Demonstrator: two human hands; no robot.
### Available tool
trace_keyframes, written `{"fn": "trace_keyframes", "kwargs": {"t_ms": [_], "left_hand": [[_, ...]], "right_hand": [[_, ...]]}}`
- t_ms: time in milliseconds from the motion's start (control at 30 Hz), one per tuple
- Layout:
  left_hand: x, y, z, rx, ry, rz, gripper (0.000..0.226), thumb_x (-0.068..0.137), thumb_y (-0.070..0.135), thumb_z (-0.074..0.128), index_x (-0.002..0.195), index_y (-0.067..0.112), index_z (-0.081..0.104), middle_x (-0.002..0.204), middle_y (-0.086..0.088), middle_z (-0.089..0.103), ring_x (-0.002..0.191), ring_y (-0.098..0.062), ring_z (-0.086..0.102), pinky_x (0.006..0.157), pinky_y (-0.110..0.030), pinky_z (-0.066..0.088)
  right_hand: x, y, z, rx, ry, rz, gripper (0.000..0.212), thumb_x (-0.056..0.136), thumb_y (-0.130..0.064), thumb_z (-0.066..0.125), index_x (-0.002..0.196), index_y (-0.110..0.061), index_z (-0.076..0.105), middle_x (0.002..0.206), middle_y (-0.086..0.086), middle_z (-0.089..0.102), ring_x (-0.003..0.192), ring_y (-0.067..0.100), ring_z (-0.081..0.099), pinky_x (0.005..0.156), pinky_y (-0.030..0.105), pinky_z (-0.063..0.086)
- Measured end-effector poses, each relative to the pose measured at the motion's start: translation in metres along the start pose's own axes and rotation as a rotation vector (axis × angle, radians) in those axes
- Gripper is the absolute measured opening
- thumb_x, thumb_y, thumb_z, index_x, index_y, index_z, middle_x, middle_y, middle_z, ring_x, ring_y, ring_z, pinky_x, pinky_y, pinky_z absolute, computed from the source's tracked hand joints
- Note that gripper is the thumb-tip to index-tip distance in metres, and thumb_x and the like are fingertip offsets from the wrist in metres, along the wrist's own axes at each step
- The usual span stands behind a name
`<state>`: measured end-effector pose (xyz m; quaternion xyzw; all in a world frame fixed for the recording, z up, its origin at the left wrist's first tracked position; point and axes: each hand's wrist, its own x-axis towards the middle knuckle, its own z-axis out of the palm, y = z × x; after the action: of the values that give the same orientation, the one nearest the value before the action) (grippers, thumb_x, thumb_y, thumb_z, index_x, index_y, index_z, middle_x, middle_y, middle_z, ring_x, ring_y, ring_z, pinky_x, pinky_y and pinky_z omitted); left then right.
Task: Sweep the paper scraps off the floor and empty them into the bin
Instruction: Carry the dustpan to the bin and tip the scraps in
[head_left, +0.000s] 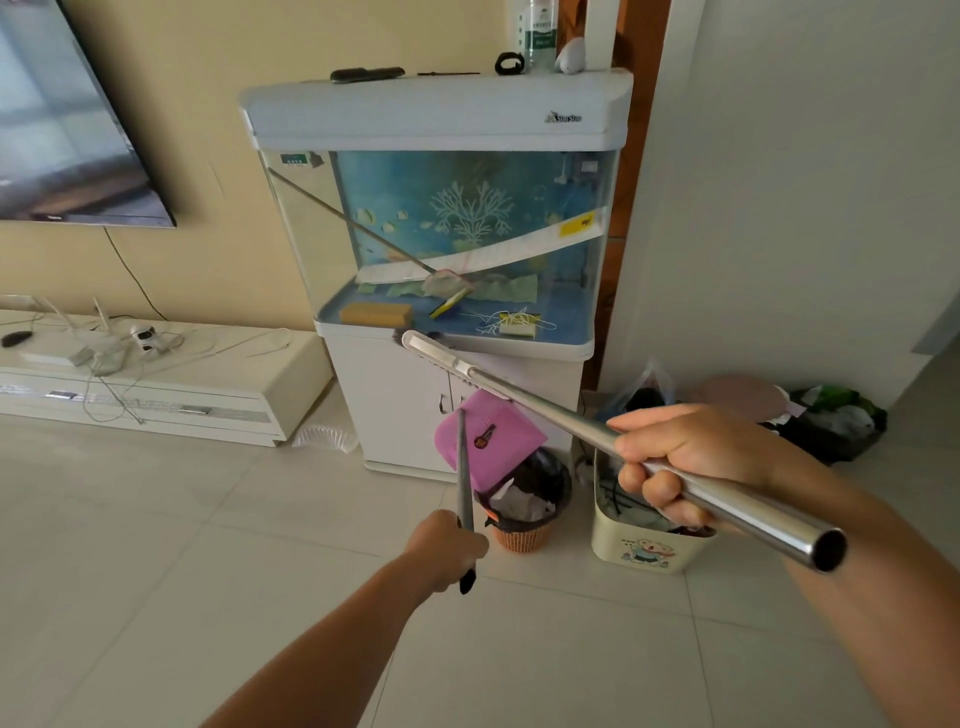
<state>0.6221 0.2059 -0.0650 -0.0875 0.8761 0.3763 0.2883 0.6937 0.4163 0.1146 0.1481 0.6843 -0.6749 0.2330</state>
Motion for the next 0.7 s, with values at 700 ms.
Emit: {"fn": "trace_keyframes", "kwargs": {"t_ms": [700], "left_hand": [[-0.027, -0.010, -0.037, -0.982, -0.096, -0.039, 0.013, 0.088, 0.012, 0.047, 0.097, 0.005, 0.054, 0.064, -0.009, 0.044, 0.026, -0.006, 0.027, 0.028, -0.010, 0.019]], "right_hand": [[-0.020, -0.003, 0.010, 0.070, -0.090, 0.026, 0.020, 0.096, -0.003, 0.038, 0.112, -0.002, 0.051, 0.055, 0.004, 0.047, 0.028, 0.003, 0.041, 0.025, 0.013, 0.035]]}}
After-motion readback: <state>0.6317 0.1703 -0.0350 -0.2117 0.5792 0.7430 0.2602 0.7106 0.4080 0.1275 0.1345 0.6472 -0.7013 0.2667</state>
